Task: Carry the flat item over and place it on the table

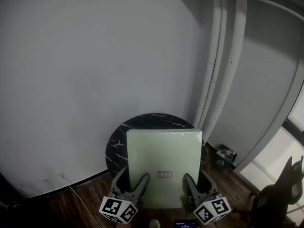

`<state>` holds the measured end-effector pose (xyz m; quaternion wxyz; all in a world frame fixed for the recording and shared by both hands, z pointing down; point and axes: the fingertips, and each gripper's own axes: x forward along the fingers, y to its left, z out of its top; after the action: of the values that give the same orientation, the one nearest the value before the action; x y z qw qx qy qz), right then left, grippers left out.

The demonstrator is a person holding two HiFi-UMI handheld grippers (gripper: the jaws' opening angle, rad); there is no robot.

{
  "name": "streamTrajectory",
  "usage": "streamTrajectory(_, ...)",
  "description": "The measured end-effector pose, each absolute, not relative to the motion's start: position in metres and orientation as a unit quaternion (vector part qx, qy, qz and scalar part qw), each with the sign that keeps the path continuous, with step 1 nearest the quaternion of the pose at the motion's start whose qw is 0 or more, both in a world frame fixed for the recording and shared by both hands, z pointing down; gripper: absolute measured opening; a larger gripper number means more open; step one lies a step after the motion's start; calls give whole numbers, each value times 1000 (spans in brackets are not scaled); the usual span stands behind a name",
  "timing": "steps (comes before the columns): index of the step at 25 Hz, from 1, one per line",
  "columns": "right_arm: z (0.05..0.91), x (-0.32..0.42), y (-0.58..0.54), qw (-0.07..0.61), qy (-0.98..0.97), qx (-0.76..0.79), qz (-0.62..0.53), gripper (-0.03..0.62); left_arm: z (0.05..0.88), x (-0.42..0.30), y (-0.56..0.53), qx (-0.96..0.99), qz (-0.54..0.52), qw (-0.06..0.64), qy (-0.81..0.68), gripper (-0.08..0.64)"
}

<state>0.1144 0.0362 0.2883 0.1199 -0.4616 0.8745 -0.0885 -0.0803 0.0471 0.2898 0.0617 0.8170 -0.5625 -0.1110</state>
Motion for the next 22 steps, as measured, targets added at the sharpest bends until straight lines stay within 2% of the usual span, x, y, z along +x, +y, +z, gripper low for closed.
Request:
streamTrajectory(9,289,93,-24,119,865,-479,-89,212,291,-102,-21,827,-110,67,-547,331)
streamTrajectory(22,293,87,-50,120,864,-481,-88,212,294,-109,-47,827,-109,65,-548,331)
